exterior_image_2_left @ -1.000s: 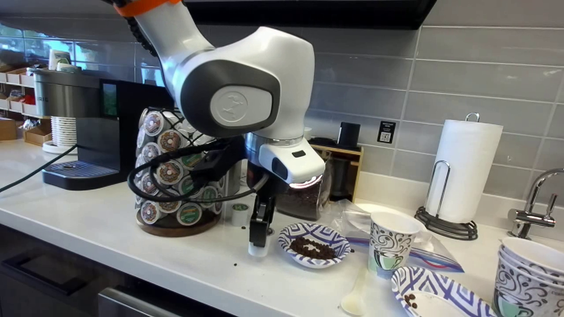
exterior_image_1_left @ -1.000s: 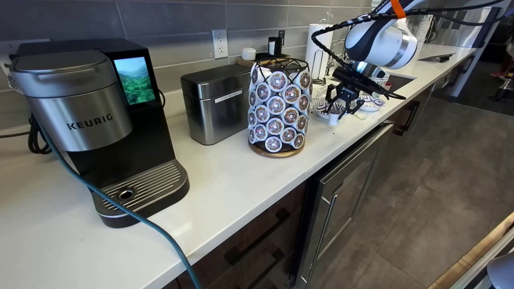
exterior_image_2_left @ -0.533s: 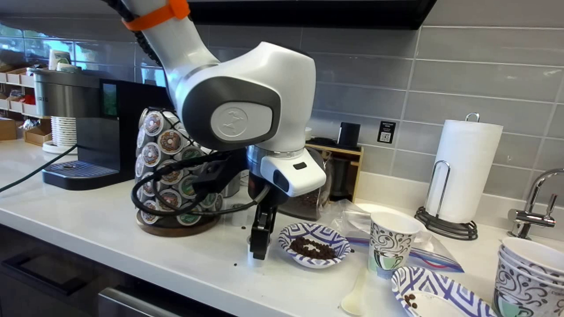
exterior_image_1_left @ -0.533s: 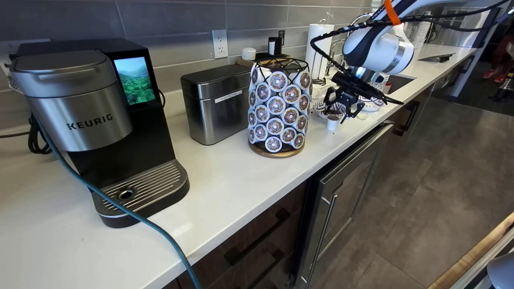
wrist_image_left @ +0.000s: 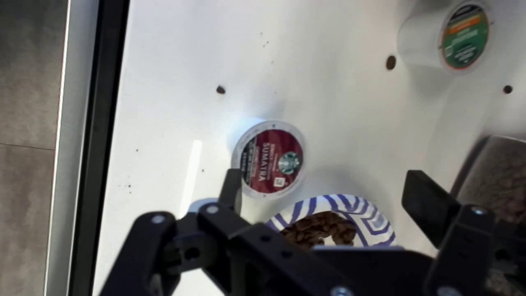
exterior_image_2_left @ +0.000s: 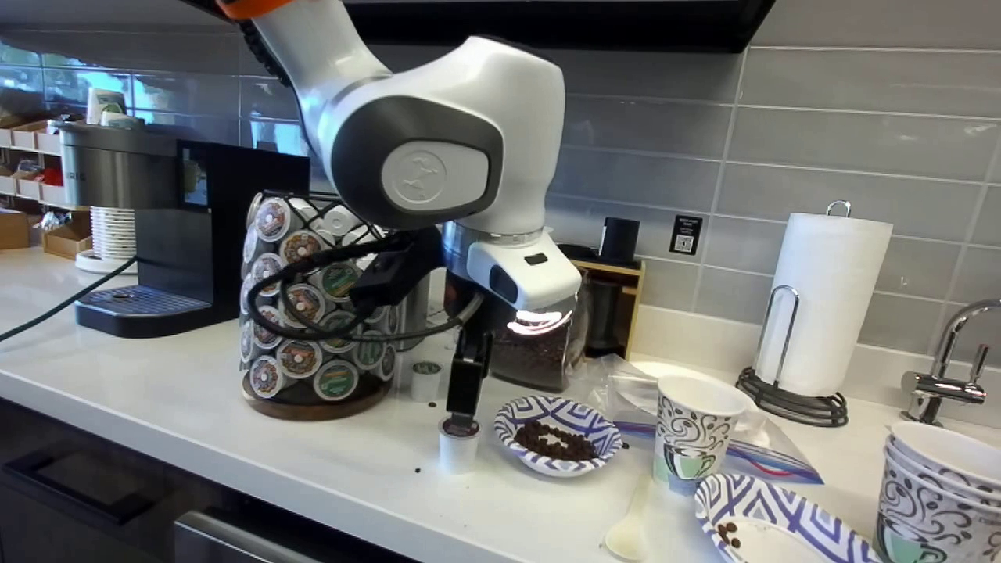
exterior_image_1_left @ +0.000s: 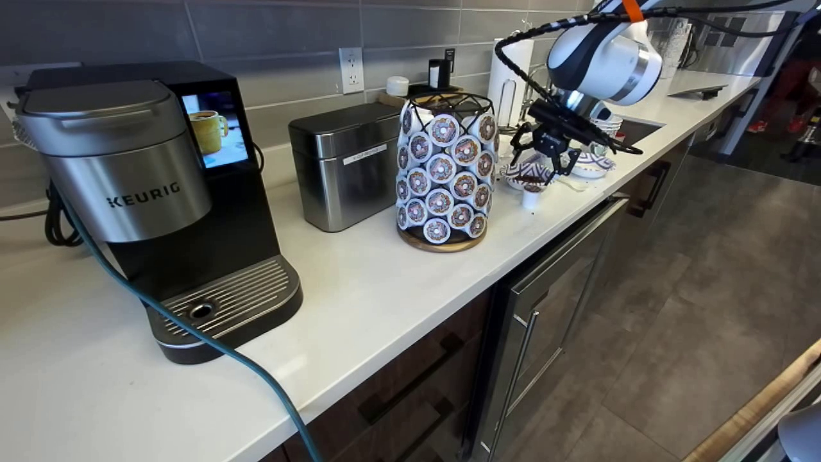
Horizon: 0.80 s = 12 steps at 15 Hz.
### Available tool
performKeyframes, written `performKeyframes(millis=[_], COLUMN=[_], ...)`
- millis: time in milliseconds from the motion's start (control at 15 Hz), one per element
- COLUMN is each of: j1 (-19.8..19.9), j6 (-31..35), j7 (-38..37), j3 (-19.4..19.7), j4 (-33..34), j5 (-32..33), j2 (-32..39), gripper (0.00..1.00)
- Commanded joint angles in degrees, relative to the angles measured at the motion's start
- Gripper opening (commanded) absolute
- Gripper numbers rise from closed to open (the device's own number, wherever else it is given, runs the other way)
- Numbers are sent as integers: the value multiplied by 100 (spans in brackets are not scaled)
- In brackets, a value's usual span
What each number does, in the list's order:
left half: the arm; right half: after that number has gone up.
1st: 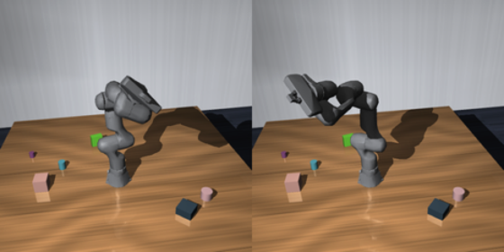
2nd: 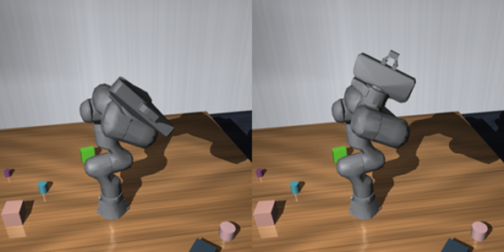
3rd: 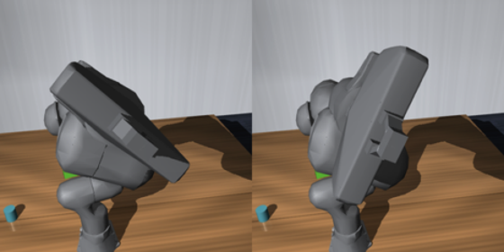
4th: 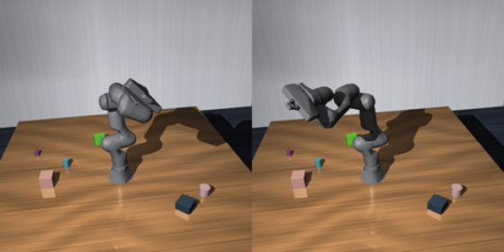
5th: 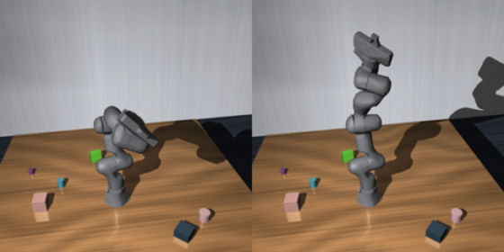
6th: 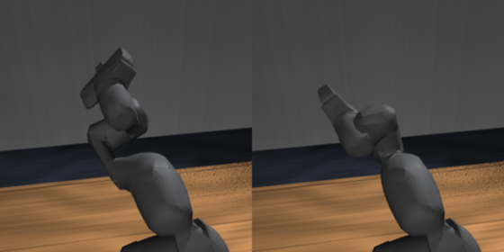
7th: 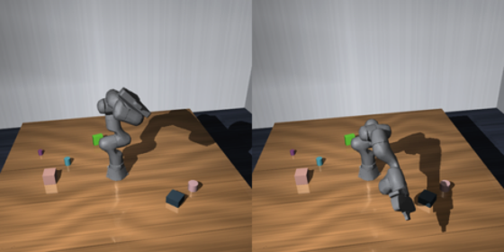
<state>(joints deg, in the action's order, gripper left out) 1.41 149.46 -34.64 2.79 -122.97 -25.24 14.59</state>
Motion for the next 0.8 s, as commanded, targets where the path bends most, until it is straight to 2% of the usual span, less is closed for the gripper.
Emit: performKeyframes(millis=[0,200,400,733], j1=[78,108,143,222], j6=[-862,-1778,-2577,-3584], j7=[65,84,-11,-151], j3=[-110,-128,-76,-44], j4=[300,848,1490,2333], j5=[-271,-502,-590,-608], j2=[-282,-234,116,773], gripper=[100,100,100,100])
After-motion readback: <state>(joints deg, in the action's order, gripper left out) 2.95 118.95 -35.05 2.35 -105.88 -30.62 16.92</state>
